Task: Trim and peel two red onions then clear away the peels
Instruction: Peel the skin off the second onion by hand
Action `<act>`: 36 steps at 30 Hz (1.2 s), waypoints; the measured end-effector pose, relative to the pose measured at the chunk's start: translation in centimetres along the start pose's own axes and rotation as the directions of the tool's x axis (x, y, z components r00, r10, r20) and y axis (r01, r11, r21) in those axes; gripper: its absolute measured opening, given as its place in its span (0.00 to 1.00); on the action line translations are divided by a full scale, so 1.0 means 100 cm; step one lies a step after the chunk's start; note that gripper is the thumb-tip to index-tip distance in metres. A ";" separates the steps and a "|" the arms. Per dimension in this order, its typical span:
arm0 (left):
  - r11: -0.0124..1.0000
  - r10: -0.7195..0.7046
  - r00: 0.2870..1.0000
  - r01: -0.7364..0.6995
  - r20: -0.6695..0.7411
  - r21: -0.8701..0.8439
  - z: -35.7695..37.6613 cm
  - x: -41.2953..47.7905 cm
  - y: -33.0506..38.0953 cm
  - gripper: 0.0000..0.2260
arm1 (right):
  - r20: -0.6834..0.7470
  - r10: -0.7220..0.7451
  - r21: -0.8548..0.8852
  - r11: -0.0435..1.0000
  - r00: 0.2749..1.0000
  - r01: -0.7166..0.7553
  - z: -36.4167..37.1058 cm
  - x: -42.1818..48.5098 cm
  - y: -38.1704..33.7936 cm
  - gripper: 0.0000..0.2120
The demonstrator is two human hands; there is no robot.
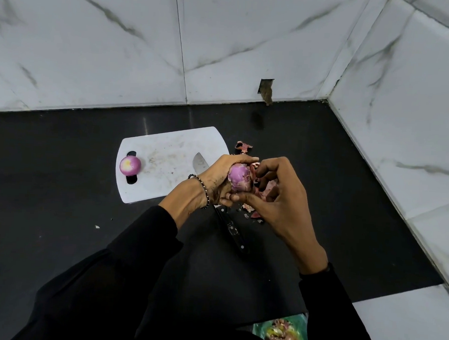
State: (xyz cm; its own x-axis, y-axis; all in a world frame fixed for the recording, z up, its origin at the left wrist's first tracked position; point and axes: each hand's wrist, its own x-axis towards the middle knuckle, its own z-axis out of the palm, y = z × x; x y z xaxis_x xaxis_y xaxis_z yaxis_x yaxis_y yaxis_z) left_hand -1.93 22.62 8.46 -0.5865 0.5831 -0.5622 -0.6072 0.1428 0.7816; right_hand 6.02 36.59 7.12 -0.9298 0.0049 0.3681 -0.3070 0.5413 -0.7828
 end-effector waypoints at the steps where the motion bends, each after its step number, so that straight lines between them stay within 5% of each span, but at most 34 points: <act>1: 1.000 0.008 1.000 -0.008 0.008 -0.007 -0.001 0.000 0.000 0.27 | -0.004 -0.005 0.008 1.000 1.000 0.005 0.000 0.000 -0.001 0.24; 16: 0.998 -0.047 0.999 0.048 0.023 -0.029 -0.017 0.013 0.006 0.25 | -0.014 -0.072 -0.135 0.988 0.997 0.070 0.016 0.008 0.002 0.16; 24: 0.998 -0.046 0.999 0.047 0.025 -0.042 -0.024 0.014 0.004 0.23 | -0.011 0.013 0.019 1.000 1.000 -0.013 0.014 0.016 -0.006 0.27; 36: 0.997 -0.021 0.999 0.023 0.025 -0.072 -0.029 0.013 0.002 0.21 | -0.021 0.050 0.018 0.999 0.999 -0.050 0.019 0.013 -0.008 0.22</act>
State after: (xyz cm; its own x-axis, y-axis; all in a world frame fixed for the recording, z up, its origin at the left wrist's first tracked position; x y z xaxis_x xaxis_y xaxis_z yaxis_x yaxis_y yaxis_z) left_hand -4.37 21.12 7.13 -0.5601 0.5999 -0.5713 -0.6572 0.0980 0.7473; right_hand 4.71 34.57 7.25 -0.9396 0.0493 0.3387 -0.2642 0.5247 -0.8093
